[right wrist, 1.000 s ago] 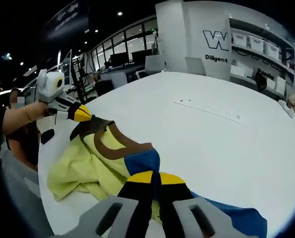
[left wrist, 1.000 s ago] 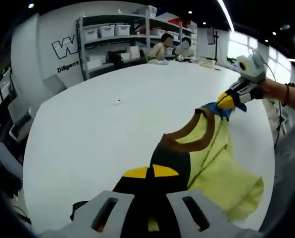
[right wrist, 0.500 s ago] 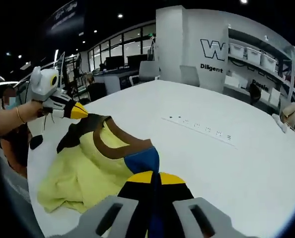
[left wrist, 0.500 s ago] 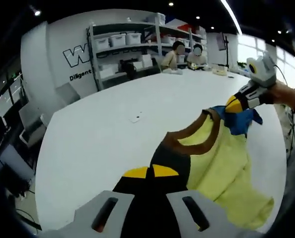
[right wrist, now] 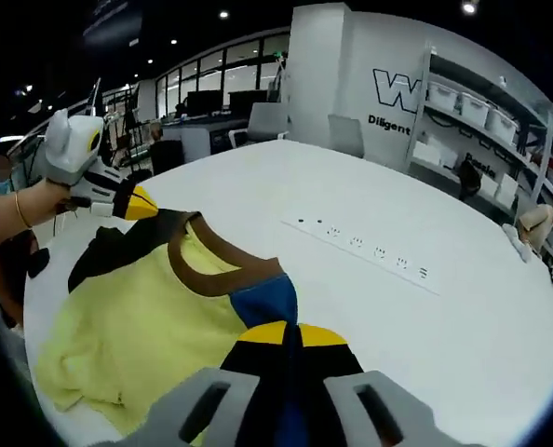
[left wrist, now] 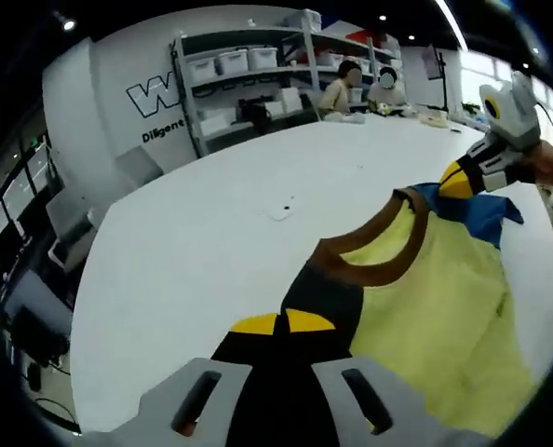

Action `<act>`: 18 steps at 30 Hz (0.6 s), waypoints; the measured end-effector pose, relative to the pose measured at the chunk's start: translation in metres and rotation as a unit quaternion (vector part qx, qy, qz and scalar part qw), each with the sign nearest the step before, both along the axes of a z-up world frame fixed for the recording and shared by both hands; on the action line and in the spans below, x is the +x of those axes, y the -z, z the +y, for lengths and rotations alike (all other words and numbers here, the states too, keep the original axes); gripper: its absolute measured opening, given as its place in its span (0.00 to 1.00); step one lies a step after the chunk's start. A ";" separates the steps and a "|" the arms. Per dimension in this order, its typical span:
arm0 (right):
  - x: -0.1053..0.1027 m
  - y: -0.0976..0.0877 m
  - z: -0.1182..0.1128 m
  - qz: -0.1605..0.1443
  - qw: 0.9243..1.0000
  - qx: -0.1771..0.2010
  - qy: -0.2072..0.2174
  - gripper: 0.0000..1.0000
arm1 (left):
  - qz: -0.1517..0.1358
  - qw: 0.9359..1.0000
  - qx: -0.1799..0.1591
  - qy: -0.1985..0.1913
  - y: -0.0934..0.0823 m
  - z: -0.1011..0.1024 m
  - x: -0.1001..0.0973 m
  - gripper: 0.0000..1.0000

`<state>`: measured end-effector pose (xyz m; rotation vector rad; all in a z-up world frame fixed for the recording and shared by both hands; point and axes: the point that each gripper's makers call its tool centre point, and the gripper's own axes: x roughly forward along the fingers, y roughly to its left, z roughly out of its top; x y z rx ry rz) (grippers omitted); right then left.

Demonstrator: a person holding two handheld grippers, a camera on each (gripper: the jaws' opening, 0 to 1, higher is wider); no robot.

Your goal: Fold the garment on the visible template until the final outline fits inside the template.

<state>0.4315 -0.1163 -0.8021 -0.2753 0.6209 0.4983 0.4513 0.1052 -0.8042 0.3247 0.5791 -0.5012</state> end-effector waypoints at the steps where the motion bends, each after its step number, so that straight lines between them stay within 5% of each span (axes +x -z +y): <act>1: 0.003 0.003 0.000 0.000 1.000 -0.006 -0.002 0.00 | 0.002 1.000 0.000 -0.004 0.003 0.001 0.003 0.00; 12: 0.033 0.027 0.001 -0.004 1.000 -0.021 0.010 0.00 | 0.022 0.999 -0.001 -0.035 0.030 0.005 0.030 0.00; 18: 0.047 0.043 -0.002 0.003 1.000 -0.025 0.015 0.00 | 0.027 0.999 0.028 -0.032 0.044 0.005 0.037 0.00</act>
